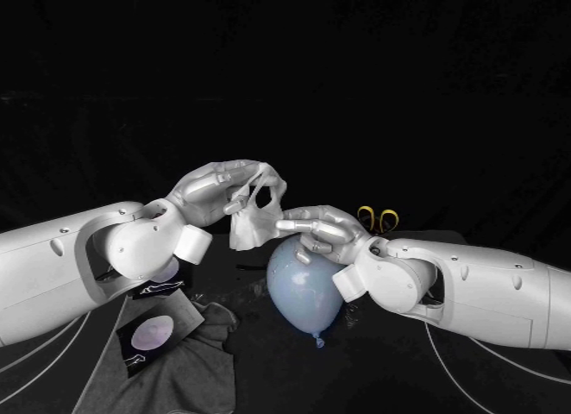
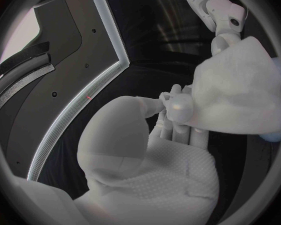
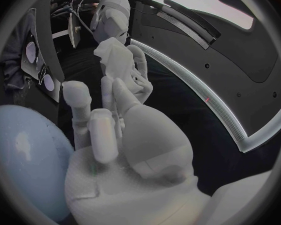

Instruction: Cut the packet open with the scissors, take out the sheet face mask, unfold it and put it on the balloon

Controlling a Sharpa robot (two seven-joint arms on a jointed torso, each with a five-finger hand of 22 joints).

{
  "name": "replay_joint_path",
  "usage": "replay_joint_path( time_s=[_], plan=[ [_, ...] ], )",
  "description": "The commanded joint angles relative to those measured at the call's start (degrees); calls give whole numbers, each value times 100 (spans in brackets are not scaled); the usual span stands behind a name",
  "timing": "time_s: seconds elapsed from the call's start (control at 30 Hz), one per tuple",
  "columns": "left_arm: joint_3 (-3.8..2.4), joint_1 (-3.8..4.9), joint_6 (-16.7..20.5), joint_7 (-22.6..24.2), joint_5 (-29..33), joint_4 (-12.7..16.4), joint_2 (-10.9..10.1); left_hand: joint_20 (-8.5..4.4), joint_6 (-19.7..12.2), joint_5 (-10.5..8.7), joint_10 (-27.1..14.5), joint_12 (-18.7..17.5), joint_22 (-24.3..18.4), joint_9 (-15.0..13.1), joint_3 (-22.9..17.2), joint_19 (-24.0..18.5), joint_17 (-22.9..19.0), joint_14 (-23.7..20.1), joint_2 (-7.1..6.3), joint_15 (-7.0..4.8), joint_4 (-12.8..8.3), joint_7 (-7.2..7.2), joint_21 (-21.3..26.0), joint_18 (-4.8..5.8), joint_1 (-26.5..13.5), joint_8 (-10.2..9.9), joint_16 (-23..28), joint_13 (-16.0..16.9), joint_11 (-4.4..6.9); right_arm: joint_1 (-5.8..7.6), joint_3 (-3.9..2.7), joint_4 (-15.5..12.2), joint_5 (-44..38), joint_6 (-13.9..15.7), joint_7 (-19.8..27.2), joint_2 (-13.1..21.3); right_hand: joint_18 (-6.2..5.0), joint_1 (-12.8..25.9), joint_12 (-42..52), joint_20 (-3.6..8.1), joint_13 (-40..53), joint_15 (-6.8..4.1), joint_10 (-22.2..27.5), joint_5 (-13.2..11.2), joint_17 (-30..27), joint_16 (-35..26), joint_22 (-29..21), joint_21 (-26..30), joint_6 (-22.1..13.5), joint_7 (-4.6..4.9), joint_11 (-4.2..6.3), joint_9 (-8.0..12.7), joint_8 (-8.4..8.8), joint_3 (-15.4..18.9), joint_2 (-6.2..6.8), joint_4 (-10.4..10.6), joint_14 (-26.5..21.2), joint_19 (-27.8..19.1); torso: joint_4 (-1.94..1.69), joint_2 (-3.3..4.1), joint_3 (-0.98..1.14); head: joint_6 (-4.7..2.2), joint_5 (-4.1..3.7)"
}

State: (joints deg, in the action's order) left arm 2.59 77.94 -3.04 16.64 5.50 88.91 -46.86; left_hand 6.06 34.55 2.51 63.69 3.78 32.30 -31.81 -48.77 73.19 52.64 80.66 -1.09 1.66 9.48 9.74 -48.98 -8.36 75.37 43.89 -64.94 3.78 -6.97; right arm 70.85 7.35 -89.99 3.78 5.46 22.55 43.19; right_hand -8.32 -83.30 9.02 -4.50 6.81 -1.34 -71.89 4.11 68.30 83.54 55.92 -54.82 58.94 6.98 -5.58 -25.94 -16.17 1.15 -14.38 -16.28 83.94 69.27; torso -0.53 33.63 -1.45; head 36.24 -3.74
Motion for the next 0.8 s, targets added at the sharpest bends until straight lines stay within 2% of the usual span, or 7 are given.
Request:
replay_joint_path(
  time_s=[0.03, 0.13, 0.23, 0.27, 0.3, 0.4, 0.8],
  plan=[
    [-7, 0, -11, 140, -1, -79, -11, 2, 15, 26, -25, -10, 5, -1183, 36, 5, 4, 40, -9, -13, 0, 113, -19, -111, -5, 16, -38, -3, 11, 0, -3, -56, -174, 191, -8, 63, -12, 79, -38, 28, 45, -32, -341, -12, -7, 27, 20, -34, 12, -7, 308, -314, -39, -272, 125, -60, 216, -8, 2, 1, -2, -5, -4],
    [-7, -1, 1, 157, 0, -136, -26, 2, 15, 26, -25, -10, 5, -1183, 36, 5, 4, 40, -9, -13, 0, 113, -19, -111, -5, 16, -38, -3, 11, -2, -1, -103, -230, 280, -41, 121, -12, 157, -53, 24, 84, -30, -345, -17, -14, 24, 20, -36, -2, -4, 306, -369, -50, -466, 199, -61, 216, -20, 1, 4, -1, -8, -1],
    [-7, -2, 3, 165, 0, -183, -41, 2, 15, 25, -25, -9, 9, -1182, 37, 6, 10, 45, -8, -13, 0, 113, -23, -110, -5, 15, -44, -3, 11, -6, 2, -159, -293, 363, -75, 184, -13, 520, -95, 13, 236, -22, -356, -17, -27, 17, 25, -59, -34, 4, 313, -556, -85, -1388, 528, -53, 217, -43, -4, 4, 1, -6, 5],
    [-7, -2, 3, 166, 1, -193, -45, 2, 15, 25, -25, -9, 9, -1182, 37, 6, 10, 45, -8, -13, 0, 113, -23, -110, -5, 15, -44, -3, 11, -6, 3, -176, -314, 384, -84, 203, -12, 778, -107, 10, 323, -23, -363, -27, -26, 17, 28, -74, -49, 13, 310, -658, -106, -1970, 772, -55, 218, -45, -5, 3, 1, -6, 6],
    [-7, -3, 2, 166, 1, -201, -47, 2, 15, 25, -25, -9, 9, -1182, 37, 6, 10, 45, -8, -13, 0, 113, -23, -110, -5, 15, -44, -3, 11, -7, 4, -188, -327, 399, -90, 218, -12, 778, -107, 10, 323, -23, -363, -27, -26, 17, 28, -74, -49, 13, 310, -658, -106, -1970, 772, -55, 218, -45, -2, 3, 2, -7, 8],
    [-7, -3, -3, 163, 1, -225, -52, 2, 15, 25, -25, -9, 15, -1182, 37, 7, 4, 45, -8, -14, 1, 113, -29, -110, -5, 15, -42, -3, 11, -8, 7, -231, -363, 465, -112, 272, -22, 1263, -86, 25, 523, -22, -406, -11, -20, 20, 29, -105, -70, 5, 303, -918, -208, -3120, 1145, 19, 221, -36, 1, 3, 1, -3, 12],
    [-7, -4, -36, 124, 3, -255, -55, 2, 15, 25, -25, -9, 15, -1182, 37, 7, 4, 45, -8, -14, 1, 113, -29, -110, -5, 15, -42, -3, 11, -14, 30, -243, -418, 615, -190, 362, -26, 1367, -93, 21, 589, -26, -367, -57, -67, 4, -7, -78, -111, 8, 300, -1022, -249, -3355, 1269, 47, 210, -55, -3, 6, 3, -6, 28]
  ],
)
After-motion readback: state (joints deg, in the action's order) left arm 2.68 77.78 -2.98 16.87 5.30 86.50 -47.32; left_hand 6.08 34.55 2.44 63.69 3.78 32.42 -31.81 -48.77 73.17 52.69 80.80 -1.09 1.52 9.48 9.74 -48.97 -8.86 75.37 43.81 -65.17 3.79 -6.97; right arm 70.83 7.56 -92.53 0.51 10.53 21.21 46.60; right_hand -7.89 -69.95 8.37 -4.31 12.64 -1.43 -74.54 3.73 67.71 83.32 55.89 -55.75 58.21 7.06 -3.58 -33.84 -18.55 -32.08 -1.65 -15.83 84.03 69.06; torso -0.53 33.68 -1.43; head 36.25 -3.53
